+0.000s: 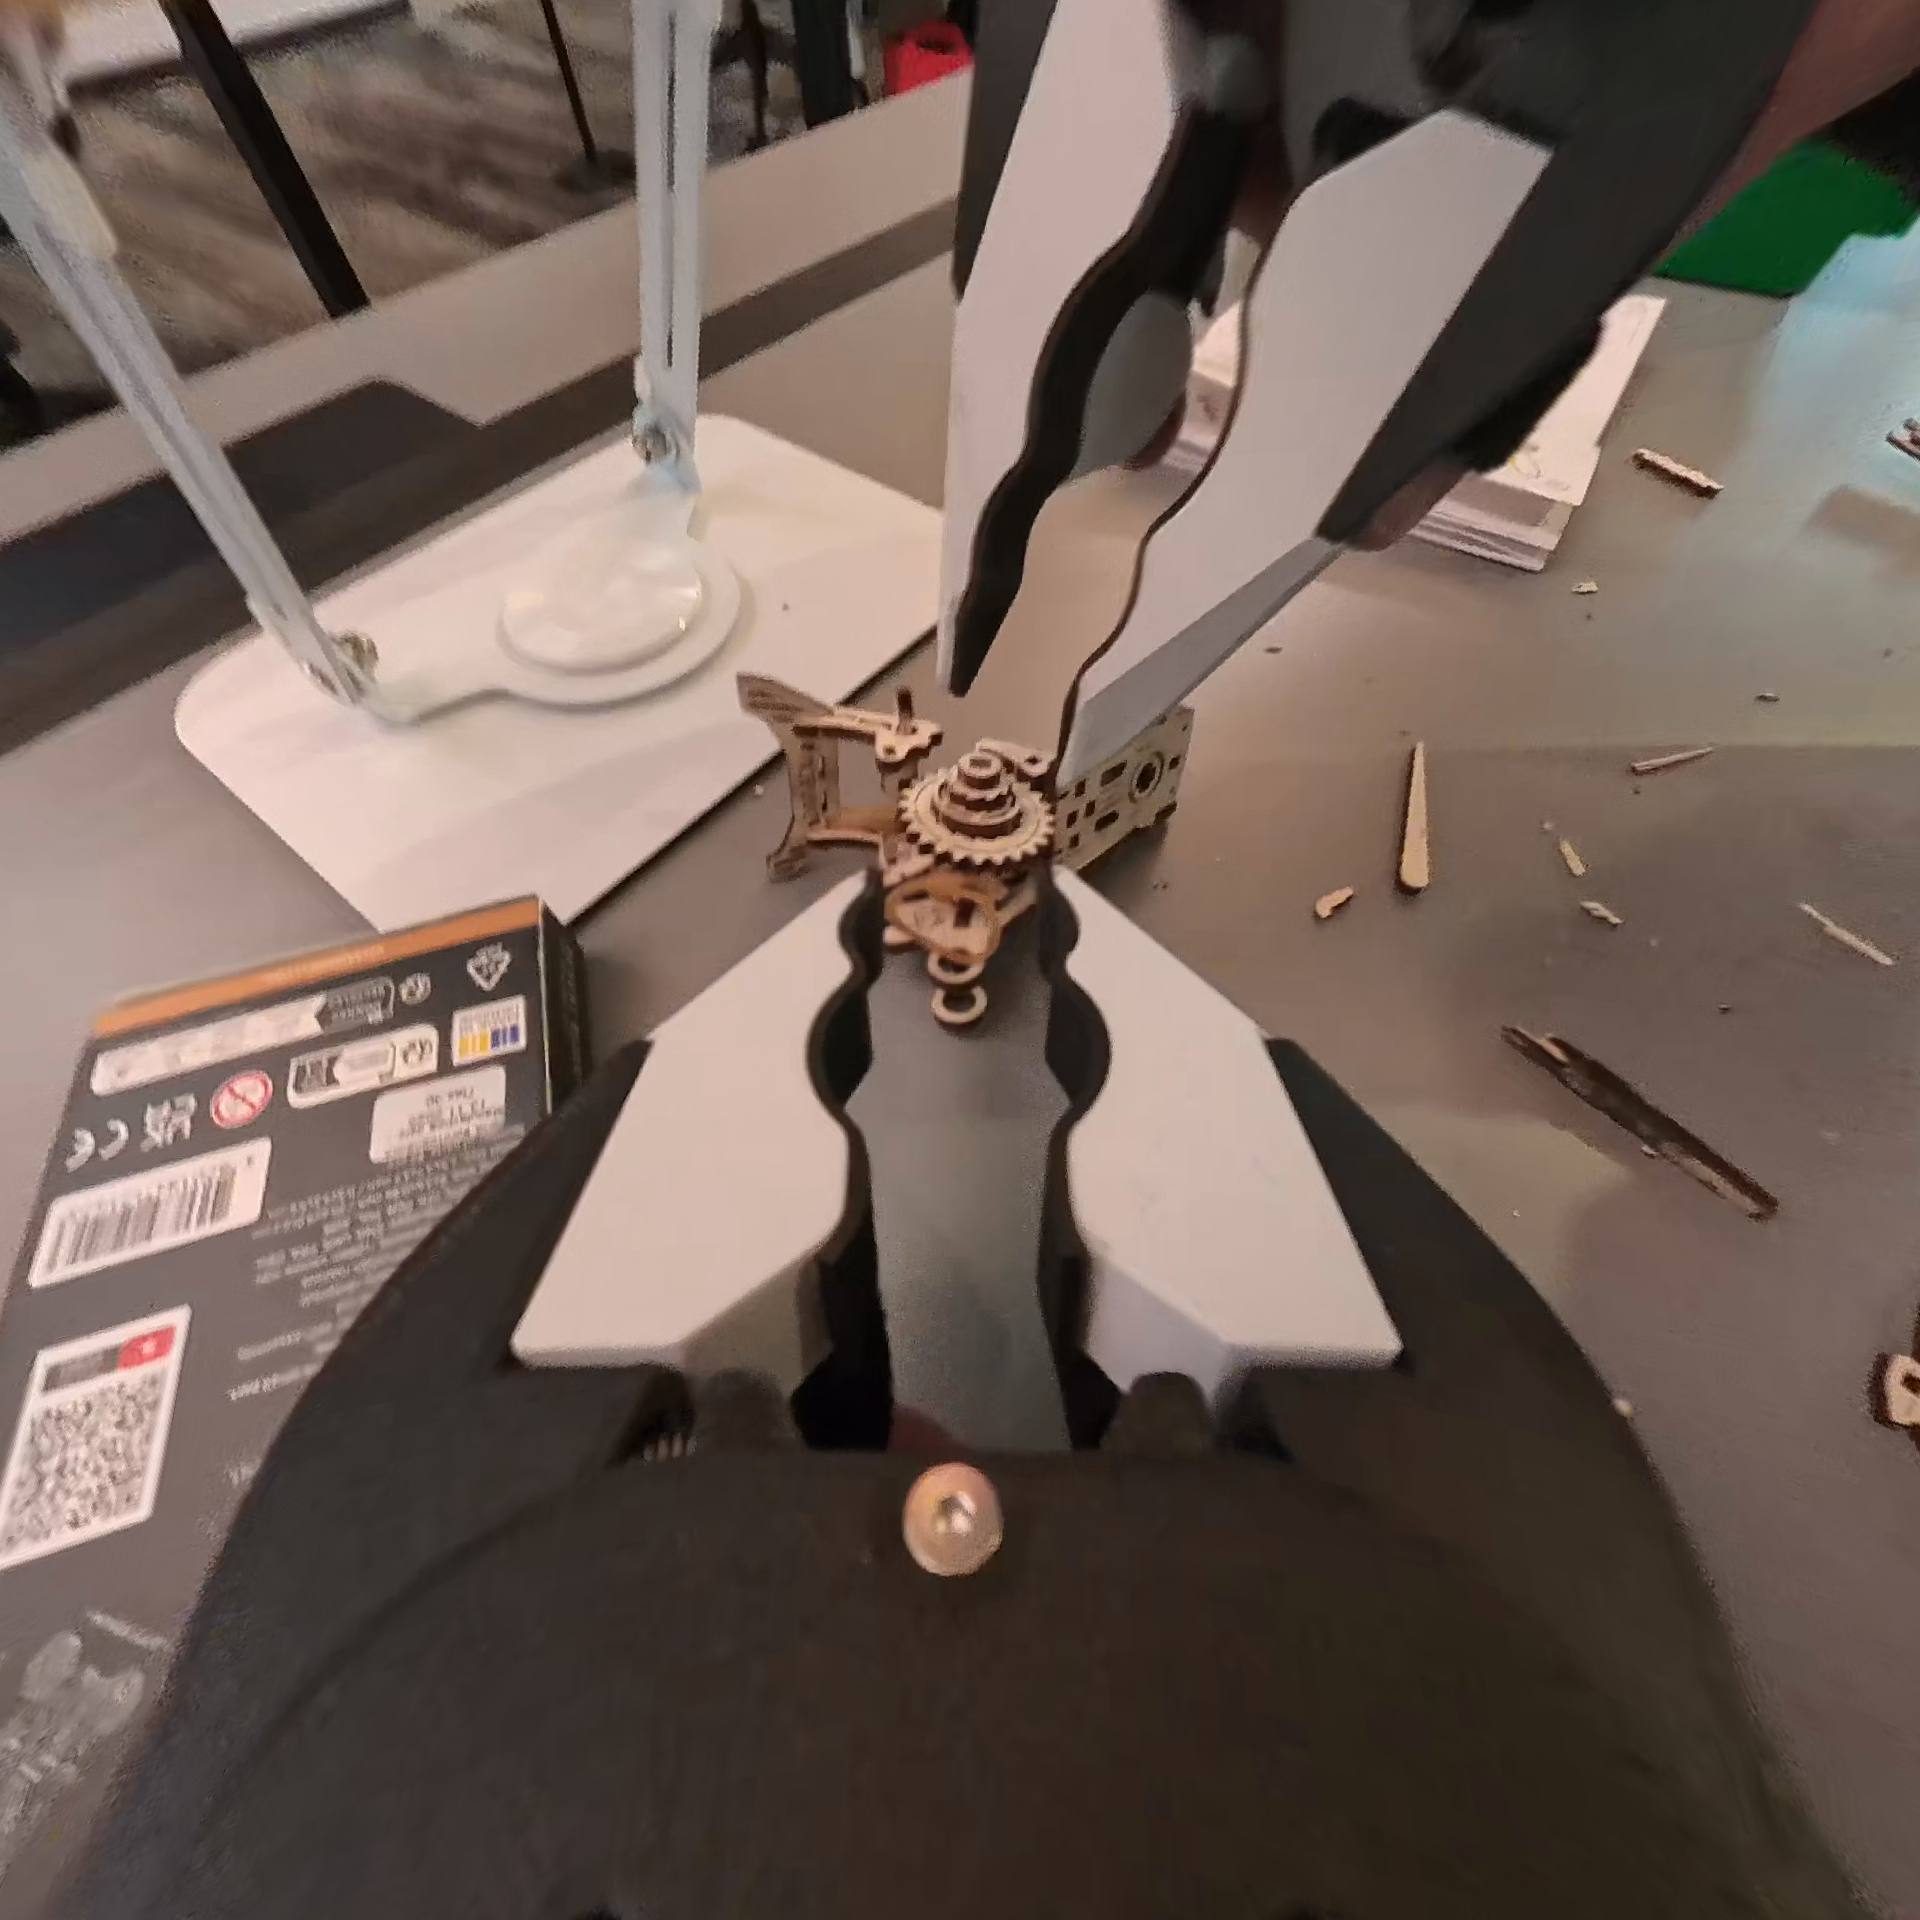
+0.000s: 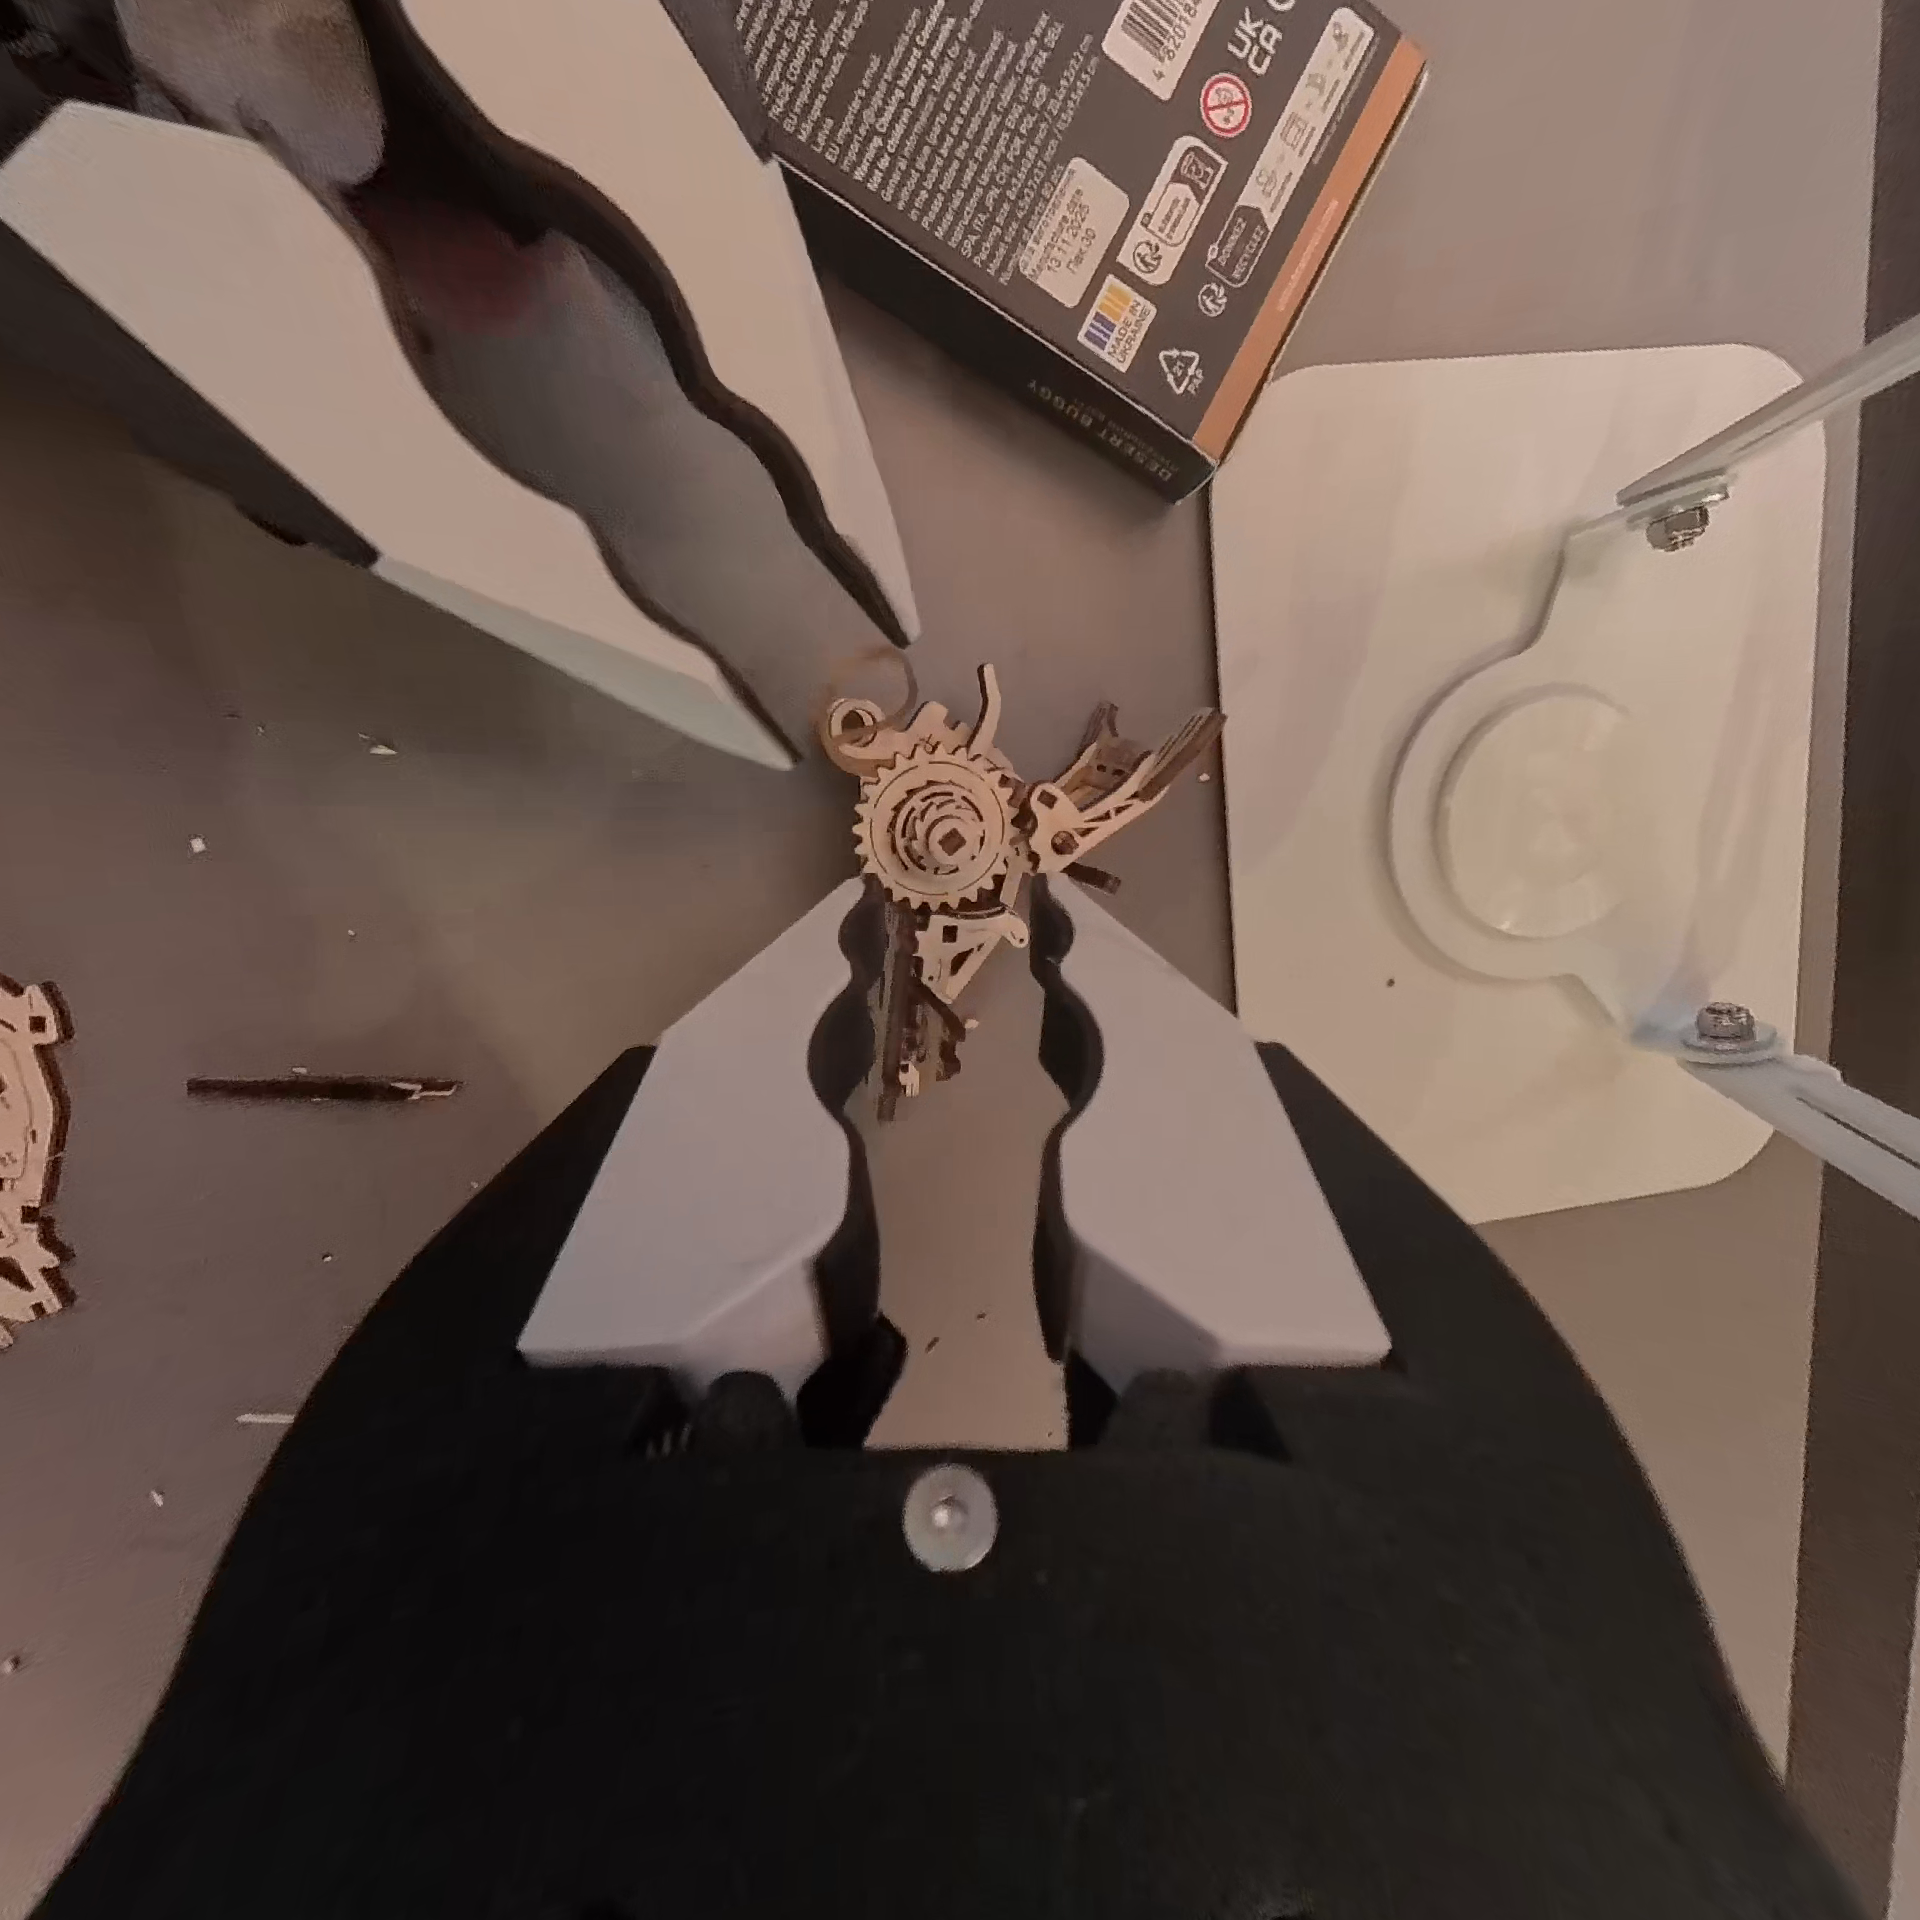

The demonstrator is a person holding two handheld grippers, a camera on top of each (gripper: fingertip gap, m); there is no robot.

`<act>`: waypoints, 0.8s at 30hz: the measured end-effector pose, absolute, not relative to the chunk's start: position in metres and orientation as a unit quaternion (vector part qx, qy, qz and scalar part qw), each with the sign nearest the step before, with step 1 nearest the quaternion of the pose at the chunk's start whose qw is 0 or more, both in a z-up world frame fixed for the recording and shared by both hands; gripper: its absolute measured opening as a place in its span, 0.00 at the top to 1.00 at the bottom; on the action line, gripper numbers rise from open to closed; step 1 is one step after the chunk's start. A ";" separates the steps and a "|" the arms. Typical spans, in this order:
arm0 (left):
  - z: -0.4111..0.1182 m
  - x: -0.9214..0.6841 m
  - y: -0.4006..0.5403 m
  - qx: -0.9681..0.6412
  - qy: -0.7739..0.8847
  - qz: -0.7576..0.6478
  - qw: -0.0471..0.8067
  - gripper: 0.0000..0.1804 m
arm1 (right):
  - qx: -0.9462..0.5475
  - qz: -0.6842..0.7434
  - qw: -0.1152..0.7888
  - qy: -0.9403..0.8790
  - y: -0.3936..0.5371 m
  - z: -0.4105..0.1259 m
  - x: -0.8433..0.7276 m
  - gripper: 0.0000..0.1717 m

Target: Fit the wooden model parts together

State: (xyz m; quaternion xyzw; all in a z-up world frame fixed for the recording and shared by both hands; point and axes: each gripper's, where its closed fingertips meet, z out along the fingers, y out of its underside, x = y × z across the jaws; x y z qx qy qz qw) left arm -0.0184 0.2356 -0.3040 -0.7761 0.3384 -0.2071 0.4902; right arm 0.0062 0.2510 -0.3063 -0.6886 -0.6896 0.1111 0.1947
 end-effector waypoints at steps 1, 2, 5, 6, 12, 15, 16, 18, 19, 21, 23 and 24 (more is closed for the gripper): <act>-0.302 -0.015 0.235 -0.768 0.348 -0.201 0.499 0.83 | -0.691 0.113 0.194 -0.687 0.252 -0.307 0.008 0.85; -0.302 -0.012 0.235 -0.762 0.362 -0.190 0.503 0.81 | -0.693 0.116 0.197 -0.684 0.253 -0.307 0.010 0.85; -0.310 -0.007 0.238 -0.752 0.409 -0.132 0.499 0.80 | -0.697 0.138 0.209 -0.672 0.254 -0.306 0.013 0.84; -0.314 -0.005 0.237 -0.748 0.429 -0.121 0.492 0.77 | -0.697 0.145 0.214 -0.668 0.254 -0.305 0.014 0.84; -0.306 -0.004 0.249 -0.710 0.477 -0.053 0.515 0.78 | -0.683 0.173 0.243 -0.667 0.248 -0.311 0.020 0.84; -0.311 -0.001 0.249 -0.696 0.511 -0.034 0.504 0.85 | -0.679 0.187 0.257 -0.662 0.248 -0.312 0.022 0.84; -0.311 -0.001 0.251 -0.695 0.514 -0.029 0.501 0.87 | -0.677 0.192 0.261 -0.661 0.247 -0.312 0.022 0.84; -0.313 -0.002 0.253 -0.698 0.516 -0.026 0.496 0.91 | -0.672 0.200 0.263 -0.663 0.246 -0.314 0.021 0.84; -0.314 -0.003 0.254 -0.699 0.515 -0.026 0.495 0.91 | -0.670 0.201 0.262 -0.665 0.246 -0.316 0.021 0.84; -0.313 -0.004 0.255 -0.698 0.517 -0.022 0.495 0.91 | -0.665 0.203 0.265 -0.667 0.247 -0.318 0.020 0.84; -0.313 -0.004 0.254 -0.701 0.516 -0.029 0.491 0.90 | -0.665 0.203 0.272 -0.665 0.250 -0.318 0.021 0.84; -0.313 -0.003 0.252 -0.698 0.521 -0.033 0.489 0.88 | -0.664 0.204 0.279 -0.663 0.253 -0.317 0.021 0.83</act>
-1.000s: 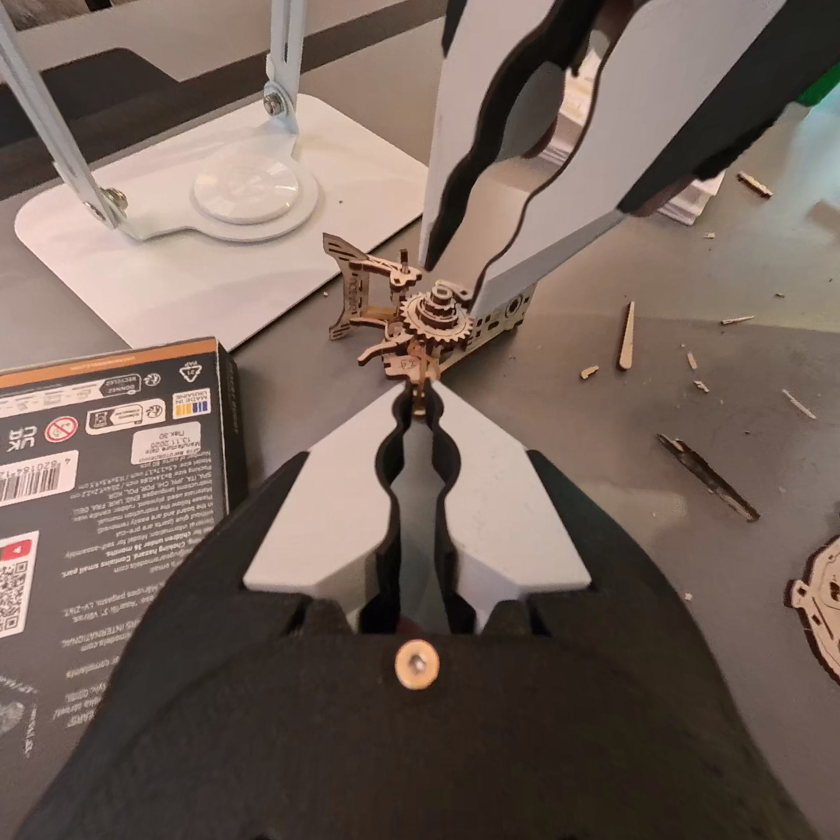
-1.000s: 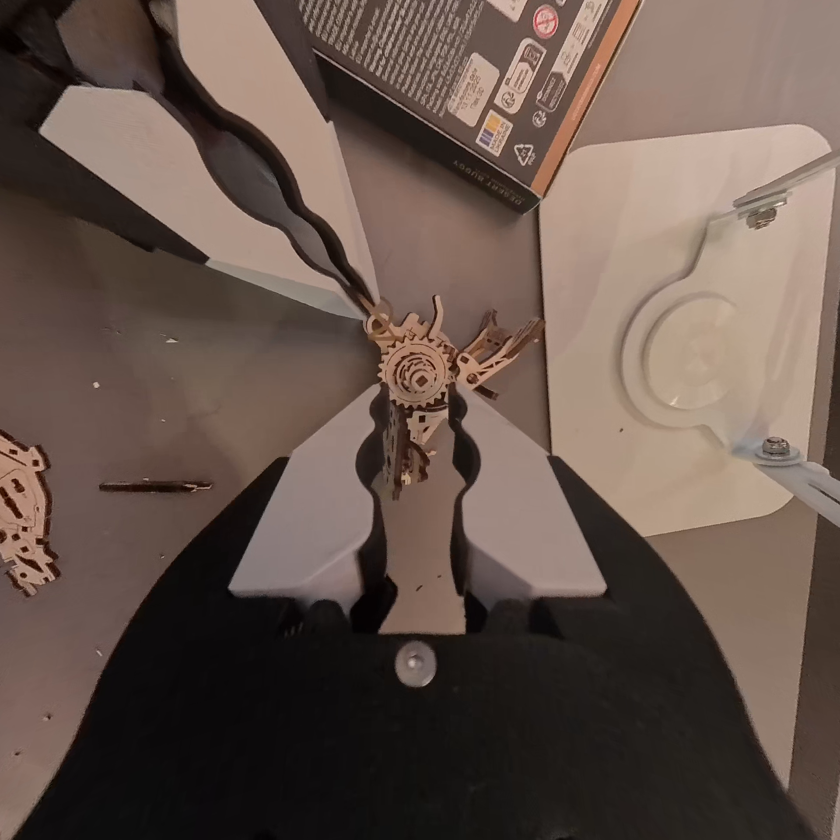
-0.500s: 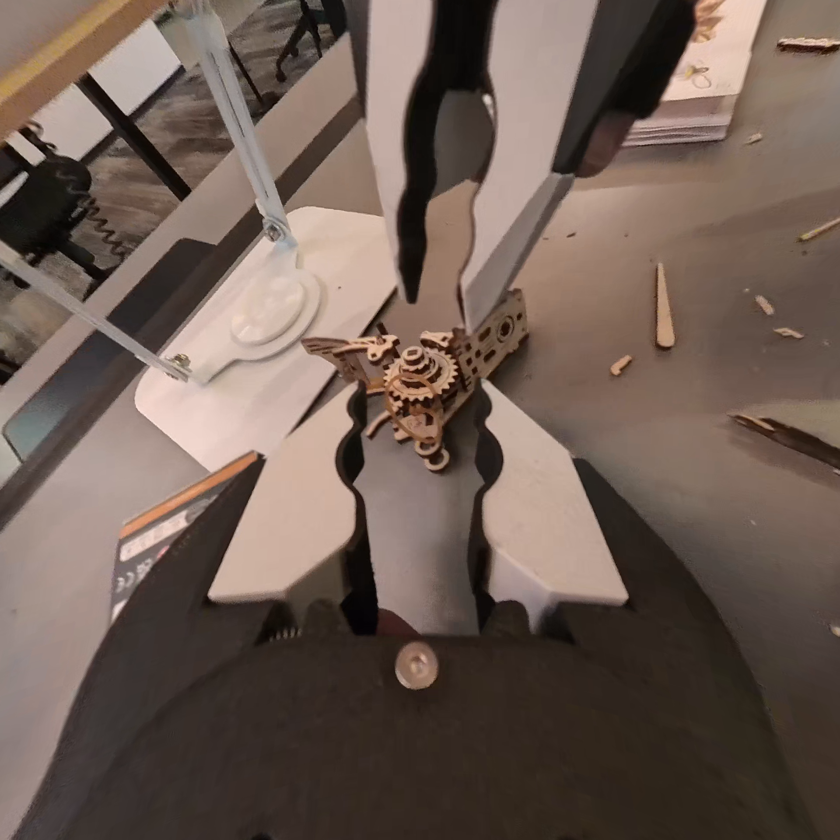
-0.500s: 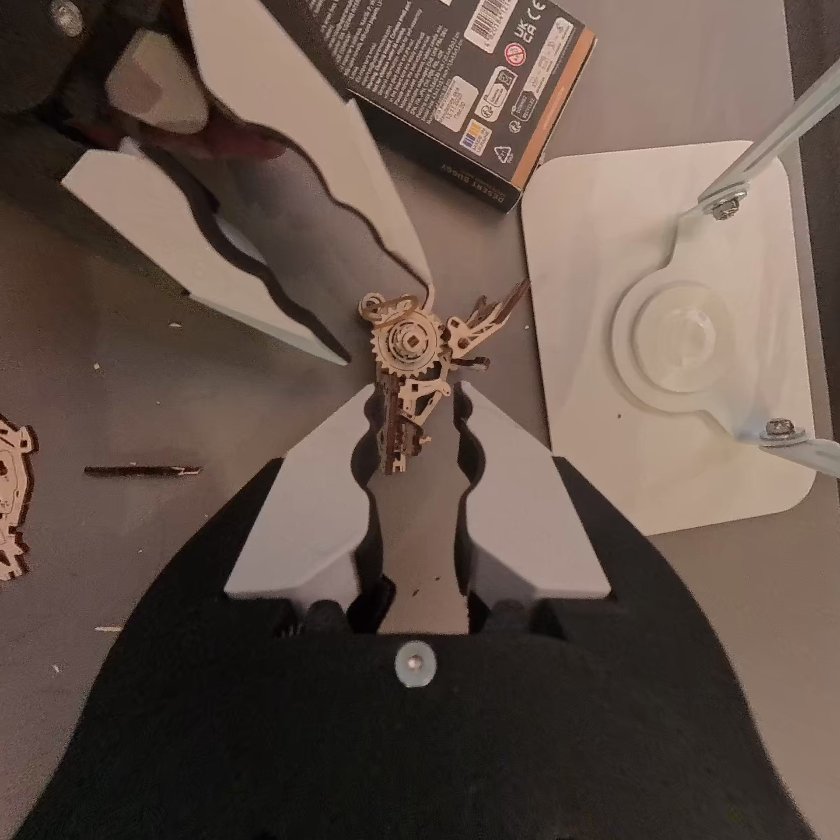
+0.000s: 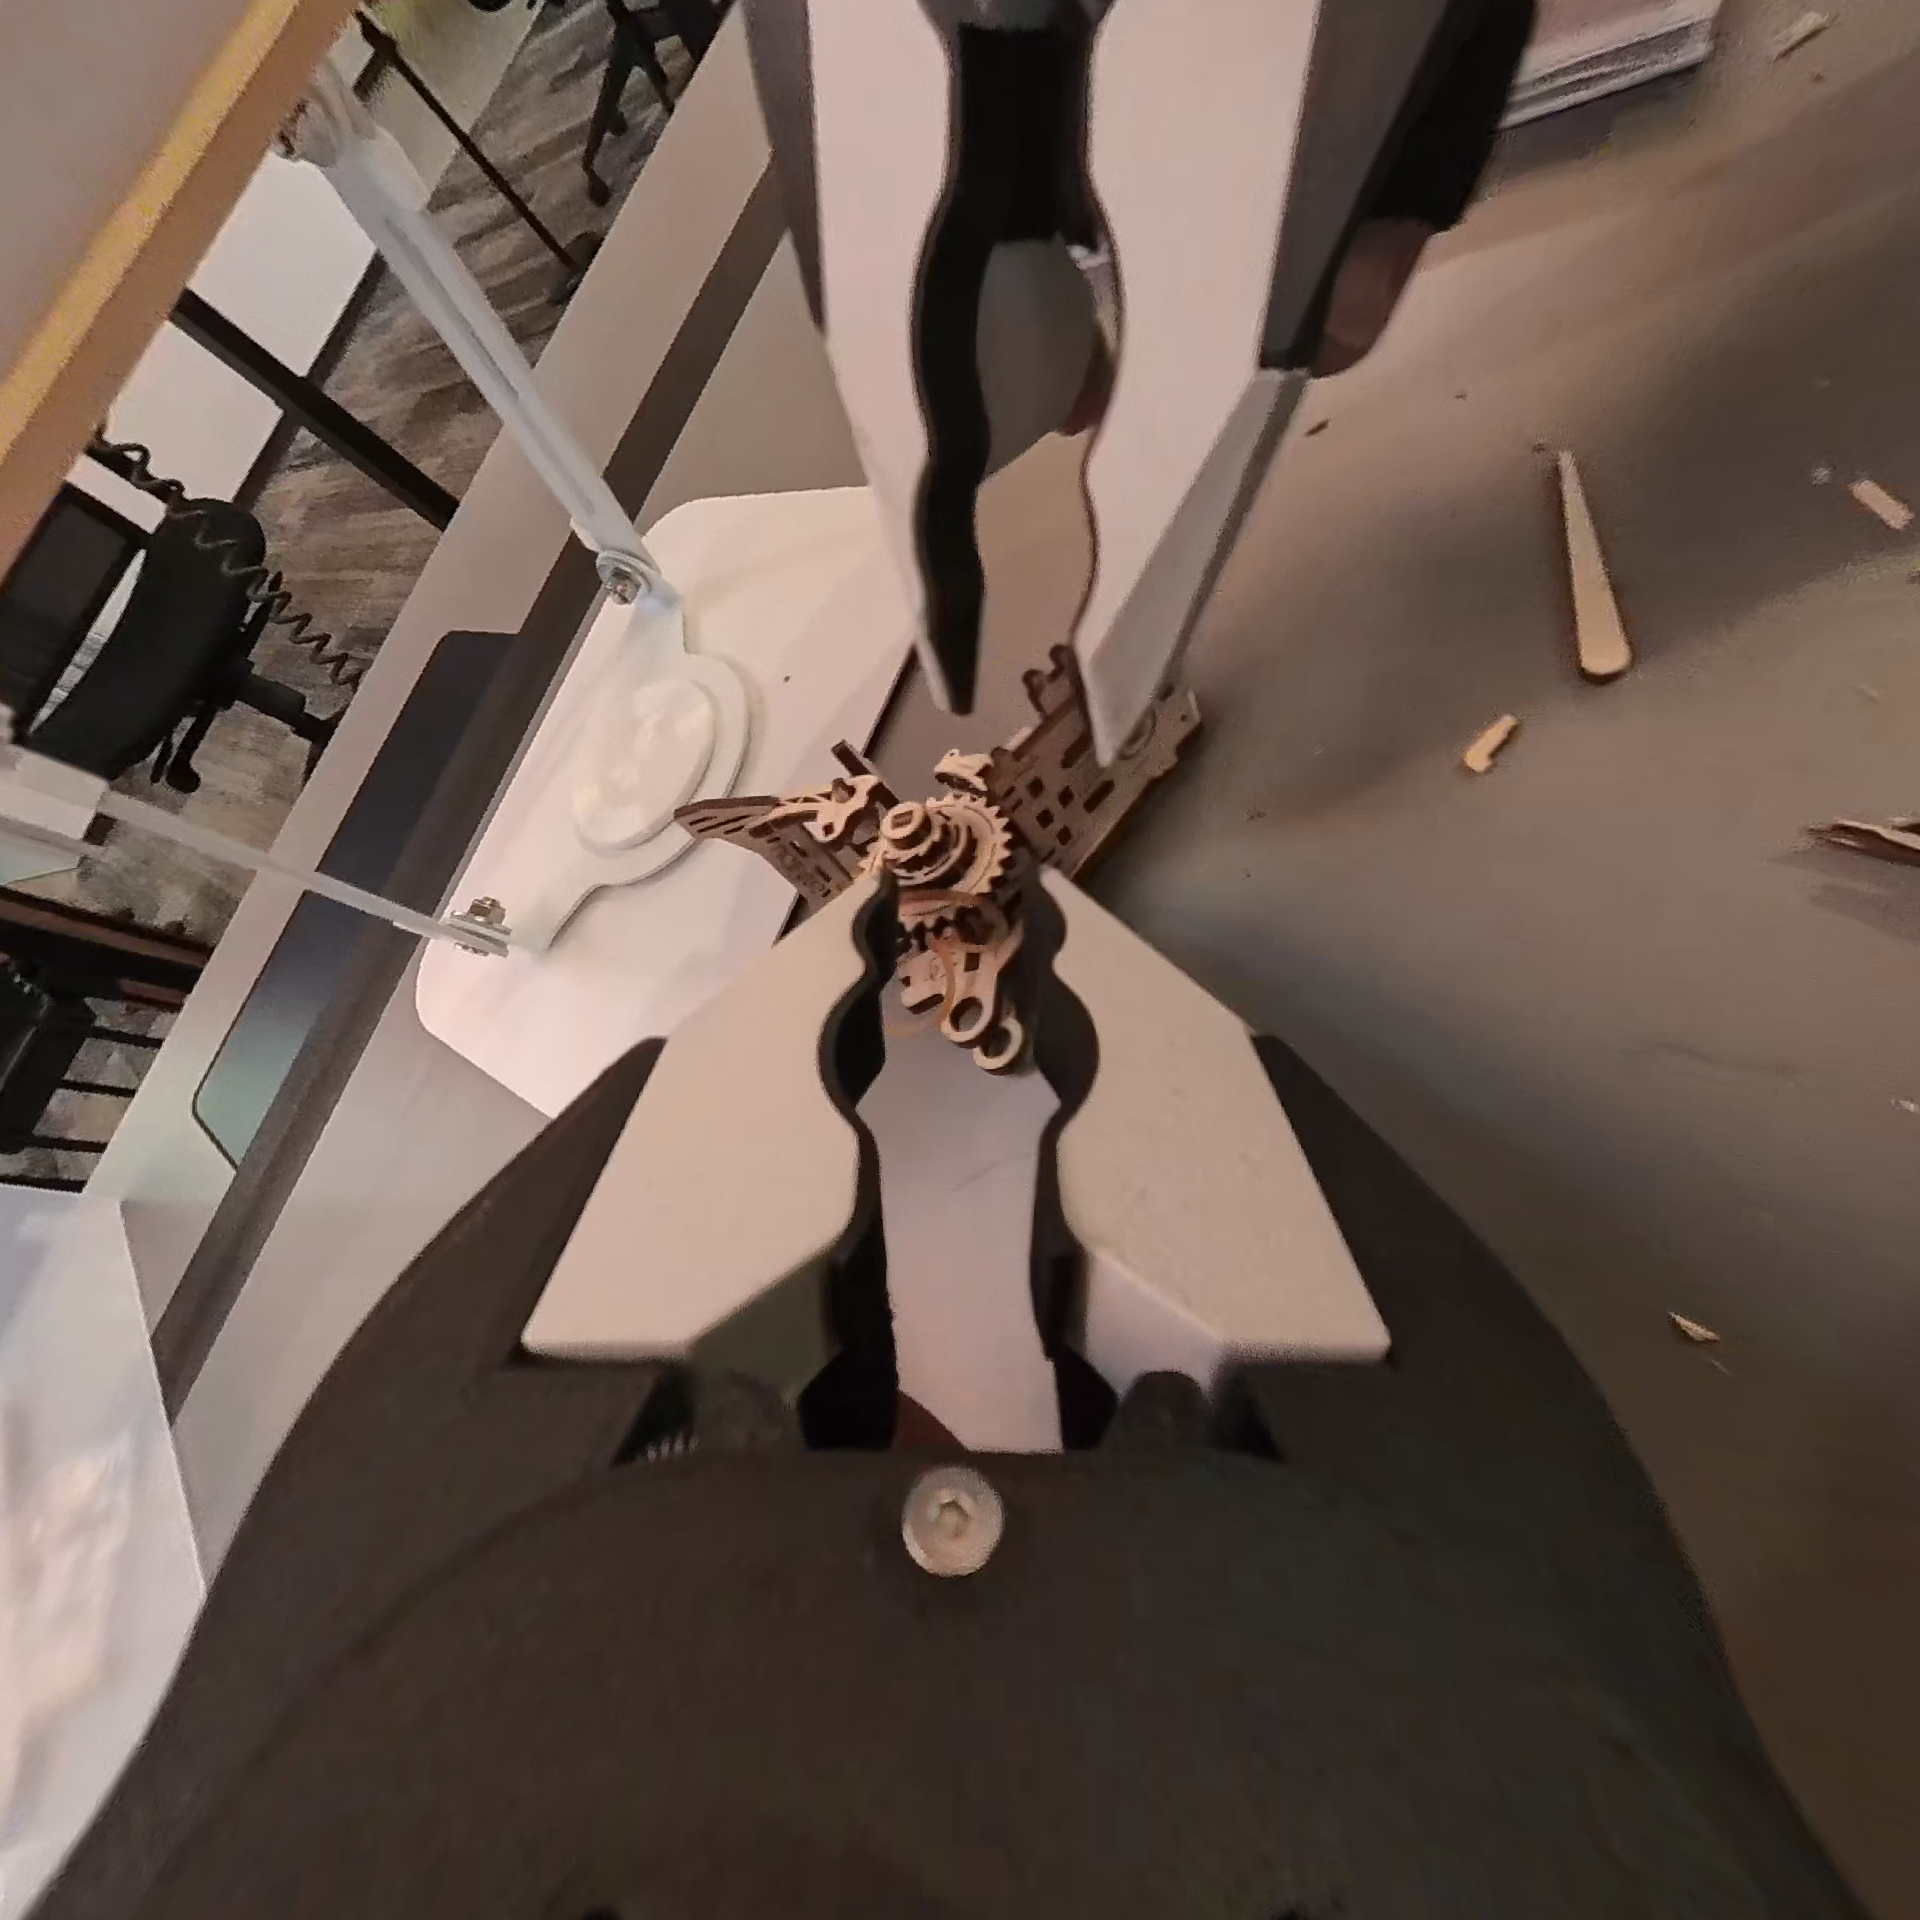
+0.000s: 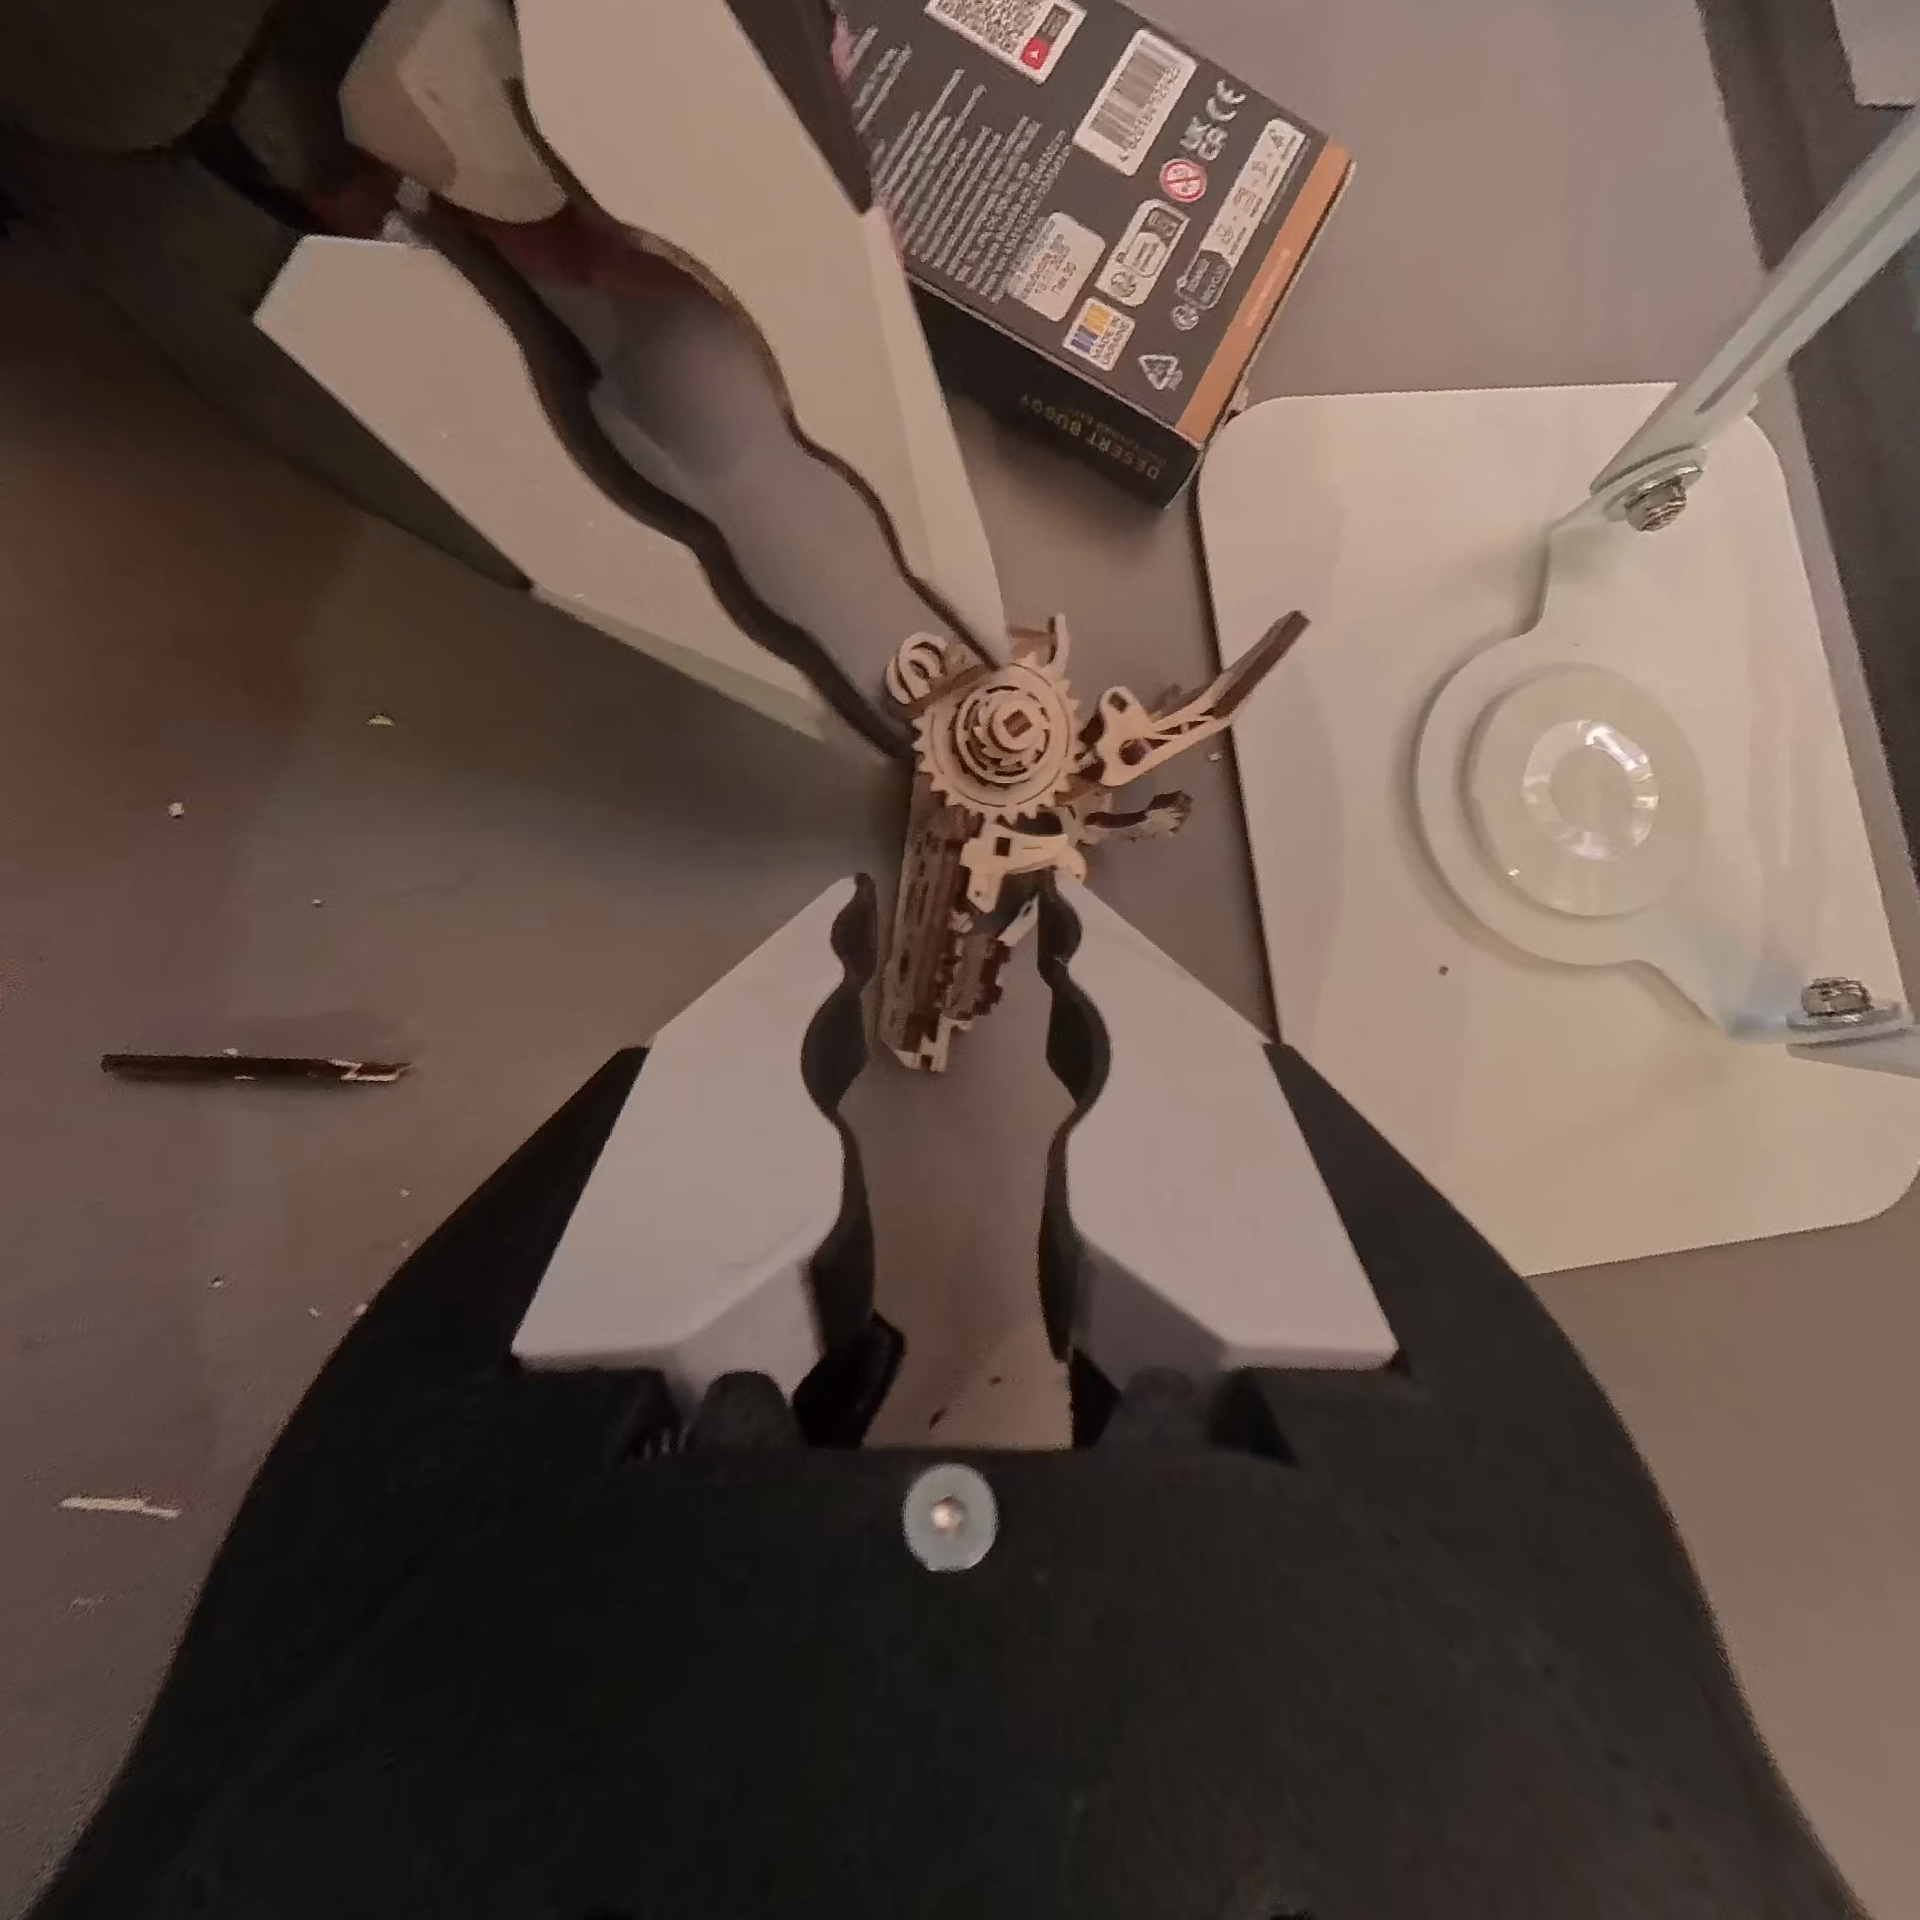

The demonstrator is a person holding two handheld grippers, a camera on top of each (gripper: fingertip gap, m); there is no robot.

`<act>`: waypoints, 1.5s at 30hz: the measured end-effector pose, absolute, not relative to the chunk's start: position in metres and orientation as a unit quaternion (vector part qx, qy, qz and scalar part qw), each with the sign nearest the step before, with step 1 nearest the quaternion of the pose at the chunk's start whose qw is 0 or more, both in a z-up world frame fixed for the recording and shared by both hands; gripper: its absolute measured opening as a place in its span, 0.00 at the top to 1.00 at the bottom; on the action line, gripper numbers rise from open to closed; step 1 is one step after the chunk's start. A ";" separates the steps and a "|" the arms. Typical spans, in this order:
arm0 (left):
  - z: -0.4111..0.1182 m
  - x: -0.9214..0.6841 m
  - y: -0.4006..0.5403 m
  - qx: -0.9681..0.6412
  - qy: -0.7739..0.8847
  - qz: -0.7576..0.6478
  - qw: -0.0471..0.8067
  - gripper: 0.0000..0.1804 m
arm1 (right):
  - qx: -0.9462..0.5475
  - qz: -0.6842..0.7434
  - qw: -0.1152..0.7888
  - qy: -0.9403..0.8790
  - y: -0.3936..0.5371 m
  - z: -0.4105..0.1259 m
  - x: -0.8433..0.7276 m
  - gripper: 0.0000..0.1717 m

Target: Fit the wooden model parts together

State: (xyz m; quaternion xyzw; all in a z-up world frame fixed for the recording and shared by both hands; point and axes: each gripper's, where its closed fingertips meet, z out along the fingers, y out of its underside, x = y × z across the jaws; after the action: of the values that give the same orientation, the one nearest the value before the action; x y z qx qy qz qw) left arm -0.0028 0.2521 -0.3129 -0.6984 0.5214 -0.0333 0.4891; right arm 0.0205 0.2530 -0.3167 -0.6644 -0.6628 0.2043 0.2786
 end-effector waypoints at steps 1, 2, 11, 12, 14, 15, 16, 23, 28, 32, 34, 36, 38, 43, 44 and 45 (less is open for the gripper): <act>-0.312 -0.004 0.251 -0.697 0.524 -0.030 0.489 0.87 | -0.664 0.207 0.286 -0.659 0.256 -0.315 0.020 0.83; -0.311 -0.005 0.251 -0.695 0.525 -0.028 0.491 0.84 | -0.665 0.210 0.291 -0.655 0.258 -0.314 0.020 0.82; -0.322 -0.006 0.258 -0.682 0.579 0.003 0.447 0.81 | -0.667 0.220 0.282 -0.653 0.255 -0.330 0.016 0.78; -0.324 -0.005 0.259 -0.681 0.582 0.007 0.444 0.82 | -0.667 0.222 0.283 -0.652 0.255 -0.330 0.016 0.78; -0.323 -0.004 0.262 -0.680 0.583 0.015 0.445 0.85 | -0.668 0.227 0.284 -0.650 0.255 -0.330 0.016 0.78; -0.323 -0.004 0.263 -0.681 0.583 0.016 0.443 0.86 | -0.668 0.230 0.284 -0.648 0.255 -0.330 0.016 0.79; -0.322 -0.004 0.263 -0.681 0.586 0.016 0.439 0.86 | -0.668 0.233 0.284 -0.647 0.255 -0.329 0.016 0.79; -0.323 -0.005 0.264 -0.672 0.611 0.017 0.417 0.87 | -0.667 0.245 0.283 -0.644 0.254 -0.330 0.016 0.80; -0.323 -0.006 0.265 -0.661 0.621 0.040 0.419 0.87 | -0.667 0.253 0.284 -0.640 0.252 -0.333 0.014 0.80; -0.321 -0.007 0.262 -0.648 0.630 0.052 0.424 0.85 | -0.668 0.265 0.293 -0.630 0.254 -0.329 0.015 0.79; -0.318 -0.005 0.260 -0.641 0.637 0.053 0.425 0.84 | -0.668 0.271 0.293 -0.628 0.255 -0.328 0.014 0.79; -0.319 -0.003 0.260 -0.635 0.645 0.058 0.421 0.84 | -0.668 0.272 0.293 -0.628 0.255 -0.329 0.014 0.79; -0.319 -0.001 0.262 -0.630 0.648 0.063 0.423 0.85 | -0.668 0.273 0.293 -0.628 0.255 -0.330 0.014 0.80; -0.318 -0.001 0.262 -0.624 0.658 0.067 0.416 0.88 | -0.668 0.276 0.289 -0.627 0.255 -0.333 0.015 0.80; -0.318 -0.001 0.262 -0.623 0.660 0.066 0.415 0.88 | -0.668 0.275 0.287 -0.628 0.255 -0.334 0.015 0.80; -0.317 -0.002 0.262 -0.623 0.661 0.064 0.413 0.89 | -0.668 0.276 0.287 -0.628 0.255 -0.334 0.015 0.80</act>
State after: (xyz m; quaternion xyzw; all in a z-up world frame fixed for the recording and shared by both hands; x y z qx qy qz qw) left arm -0.0022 0.2617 -0.3175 -0.6226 0.6614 0.0641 0.4132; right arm 0.0154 0.2555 -0.3337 -0.6682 -0.6283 0.2763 0.2870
